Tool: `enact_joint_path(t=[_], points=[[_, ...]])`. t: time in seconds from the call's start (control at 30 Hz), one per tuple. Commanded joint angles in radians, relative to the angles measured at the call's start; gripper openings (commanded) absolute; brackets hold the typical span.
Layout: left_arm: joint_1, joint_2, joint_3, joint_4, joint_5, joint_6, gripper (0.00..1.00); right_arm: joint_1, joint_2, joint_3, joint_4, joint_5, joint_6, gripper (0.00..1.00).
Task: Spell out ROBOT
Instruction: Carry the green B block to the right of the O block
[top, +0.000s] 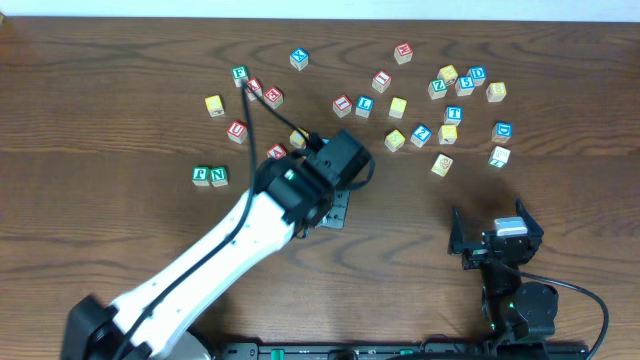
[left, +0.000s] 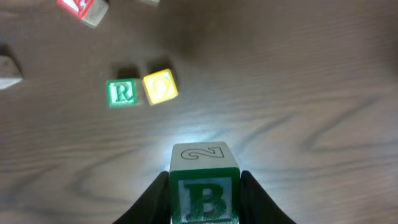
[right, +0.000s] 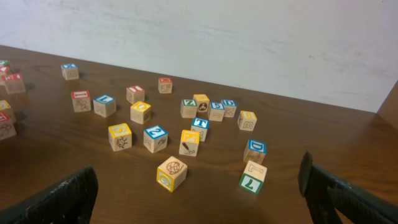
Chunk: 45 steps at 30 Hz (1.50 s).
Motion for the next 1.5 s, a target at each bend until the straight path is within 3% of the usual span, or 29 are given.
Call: enact_joint_path(t=[0.0, 0.33, 0.6, 0.97, 1.47], points=[[-0.002, -0.031, -0.056, 0.050, -0.014, -0.143, 0.07, -0.006, 0.000, -0.001, -0.005, -0.005, 0.007, 0.99], [-0.002, 0.163, -0.064, 0.217, -0.014, -0.201, 0.08, -0.006, 0.000, -0.001, -0.005, -0.005, 0.007, 0.99], [-0.002, 0.338, -0.065, 0.241, -0.007, -0.207, 0.08, -0.006, 0.000, -0.001, -0.005, -0.005, 0.007, 0.99], [-0.001, 0.360, -0.079, 0.291, -0.119, -0.207, 0.08, -0.006, 0.000, -0.001, -0.005, -0.005, 0.007, 0.99], [-0.001, 0.360, -0.146, 0.371, -0.119, -0.135, 0.08, -0.006, 0.000, -0.001, -0.005, -0.005, 0.007, 0.99]])
